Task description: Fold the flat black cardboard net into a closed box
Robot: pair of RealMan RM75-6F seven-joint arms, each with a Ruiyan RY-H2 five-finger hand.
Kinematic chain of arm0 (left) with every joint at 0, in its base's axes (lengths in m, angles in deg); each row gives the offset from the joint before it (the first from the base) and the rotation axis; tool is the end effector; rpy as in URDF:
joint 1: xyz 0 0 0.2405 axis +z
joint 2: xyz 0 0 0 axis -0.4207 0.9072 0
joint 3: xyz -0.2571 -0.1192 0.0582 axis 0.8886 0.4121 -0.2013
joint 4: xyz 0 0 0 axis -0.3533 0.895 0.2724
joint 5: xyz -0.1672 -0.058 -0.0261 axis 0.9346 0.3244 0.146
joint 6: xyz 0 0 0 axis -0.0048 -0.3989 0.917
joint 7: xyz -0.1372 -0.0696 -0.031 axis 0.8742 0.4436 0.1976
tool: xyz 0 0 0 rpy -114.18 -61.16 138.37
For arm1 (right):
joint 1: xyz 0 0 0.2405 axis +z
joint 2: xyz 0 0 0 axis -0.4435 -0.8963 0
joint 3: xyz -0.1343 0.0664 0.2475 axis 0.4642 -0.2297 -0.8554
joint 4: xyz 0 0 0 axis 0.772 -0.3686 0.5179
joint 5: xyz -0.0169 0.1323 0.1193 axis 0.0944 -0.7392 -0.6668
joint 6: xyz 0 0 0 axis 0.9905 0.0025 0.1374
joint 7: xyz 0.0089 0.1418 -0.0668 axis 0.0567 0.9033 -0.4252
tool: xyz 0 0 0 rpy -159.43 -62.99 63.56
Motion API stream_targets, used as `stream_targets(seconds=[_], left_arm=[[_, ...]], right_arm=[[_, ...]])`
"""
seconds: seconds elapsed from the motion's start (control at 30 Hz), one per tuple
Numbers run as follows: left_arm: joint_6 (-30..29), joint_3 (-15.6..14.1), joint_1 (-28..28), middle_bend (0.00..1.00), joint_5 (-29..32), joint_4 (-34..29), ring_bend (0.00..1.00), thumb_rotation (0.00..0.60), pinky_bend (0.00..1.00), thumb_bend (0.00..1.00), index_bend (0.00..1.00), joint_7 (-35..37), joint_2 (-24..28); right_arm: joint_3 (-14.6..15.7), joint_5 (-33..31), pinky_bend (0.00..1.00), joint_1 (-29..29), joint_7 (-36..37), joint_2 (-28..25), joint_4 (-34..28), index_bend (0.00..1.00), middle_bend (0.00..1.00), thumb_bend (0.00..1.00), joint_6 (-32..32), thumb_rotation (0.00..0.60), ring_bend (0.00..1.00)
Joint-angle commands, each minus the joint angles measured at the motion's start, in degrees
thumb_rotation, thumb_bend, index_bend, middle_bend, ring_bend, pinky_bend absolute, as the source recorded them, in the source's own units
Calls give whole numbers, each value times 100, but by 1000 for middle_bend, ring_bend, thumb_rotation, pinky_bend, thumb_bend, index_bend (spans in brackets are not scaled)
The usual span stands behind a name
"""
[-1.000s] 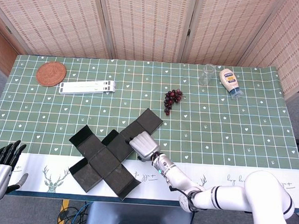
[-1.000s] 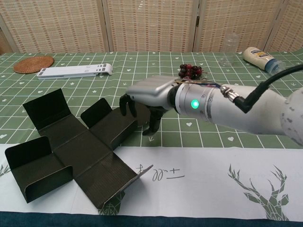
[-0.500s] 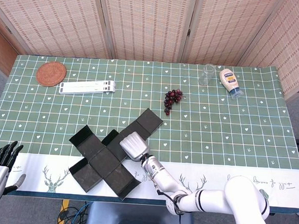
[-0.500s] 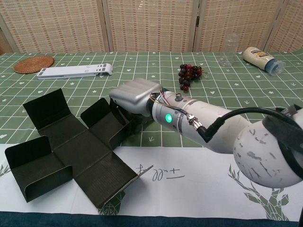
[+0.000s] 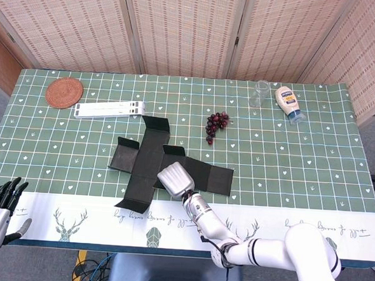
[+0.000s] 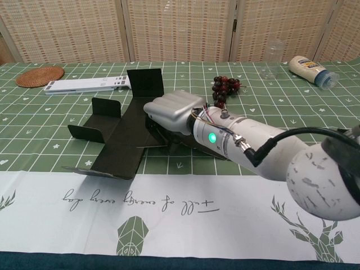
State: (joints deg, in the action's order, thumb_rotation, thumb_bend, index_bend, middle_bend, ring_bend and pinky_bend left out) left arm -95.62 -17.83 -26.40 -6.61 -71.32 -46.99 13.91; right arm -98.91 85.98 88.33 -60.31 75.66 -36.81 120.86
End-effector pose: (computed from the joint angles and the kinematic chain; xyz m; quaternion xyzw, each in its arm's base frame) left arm -0.3314 0.1602 0.1898 -0.6278 -0.3765 -0.3533 0.5825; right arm -0.0410 -0.3737 -0.0999 0.8383 -0.2278 0.3309 0.3685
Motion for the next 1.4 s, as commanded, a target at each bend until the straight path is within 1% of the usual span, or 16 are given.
stream_targets(seconds=[0.03, 0.17, 0.3, 0.47, 0.53, 0.57, 0.6, 0.67, 0.7, 0.73, 0.77, 0.83, 0.97, 1.07, 1.2, 1.4], left_arm=[[8, 0, -3, 0, 1, 1, 23, 600, 92, 297, 53, 1, -1], [37, 2, -25, 0, -12, -11, 23, 600, 92, 297, 53, -12, -10], [63, 7, -51, 0, -31, -45, 23, 600, 92, 297, 53, -56, -10], [79, 16, -69, 0, -35, -109, 23, 600, 92, 298, 53, -120, 0], [101, 16, -78, 0, -26, -137, 23, 600, 92, 297, 53, -155, 3], [113, 16, -84, 0, -23, -148, 23, 600, 92, 297, 53, -171, 2], [126, 17, -92, 0, -20, -161, 23, 600, 92, 297, 53, -188, 0], [138, 19, -102, 0, -25, -175, 23, 600, 92, 297, 53, -207, -8], [143, 21, -107, 0, -26, -181, 23, 600, 92, 297, 53, -214, -10], [151, 20, -112, 0, -26, -190, 23, 600, 92, 297, 53, -226, -9], [156, 20, -116, 0, -25, -195, 23, 600, 92, 297, 53, -234, -6], [165, 22, -122, 0, -20, -207, 23, 600, 92, 297, 53, -245, 2], [163, 24, -130, 0, -30, -218, 23, 600, 92, 297, 53, -239, 12], [152, 25, -134, 0, -45, -204, 23, 600, 92, 297, 53, -219, 10], [135, 13, -132, 0, -76, -177, 23, 600, 92, 297, 53, -174, 9], [106, -4, -130, 0, -130, -148, 23, 600, 92, 297, 53, -131, 1]], right_arm=[[95, 44, 1000, -50, 85, -350, -290, 670, 671, 428, -279, 600, 987], [223, 201, 1000, -91, 207, -733, -561, 670, 665, 428, -498, 600, 986], [330, 535, 1000, -82, 681, -1233, -807, 670, 653, 428, -1012, 600, 985], [383, 1081, 1000, -142, 1190, -1564, -742, 670, 634, 418, -1141, 600, 979], [399, 1208, 1000, -152, 1342, -1680, -705, 643, 575, 373, -1199, 600, 965], [409, 1237, 1000, -157, 1364, -1717, -693, 585, 520, 337, -1207, 600, 952], [422, 1255, 1000, -161, 1369, -1753, -686, 503, 458, 302, -1210, 600, 935], [425, 1221, 1000, -183, 1342, -1781, -716, 263, 305, 215, -1169, 600, 893], [427, 1198, 1000, -203, 1326, -1783, -747, 175, 255, 184, -1129, 600, 879], [432, 1151, 1000, -237, 1291, -1789, -802, 92, 207, 160, -1067, 600, 866], [441, 1105, 1000, -257, 1246, -1798, -852, 51, 178, 146, -1028, 600, 857], [455, 1002, 1000, -311, 1107, -1814, -972, 0, 119, 118, -888, 600, 839], [435, 592, 1000, -457, 793, -1836, -1289, 0, 101, 94, -518, 600, 834], [384, 23, 1000, -521, 433, -1925, -1603, 0, 116, 88, -232, 600, 834], [342, -757, 1000, -550, -109, -1968, -1817, 0, 141, 87, 214, 600, 834], [238, -1941, 1000, -426, -537, -2000, -1895, 0, 143, 87, 355, 600, 834]])
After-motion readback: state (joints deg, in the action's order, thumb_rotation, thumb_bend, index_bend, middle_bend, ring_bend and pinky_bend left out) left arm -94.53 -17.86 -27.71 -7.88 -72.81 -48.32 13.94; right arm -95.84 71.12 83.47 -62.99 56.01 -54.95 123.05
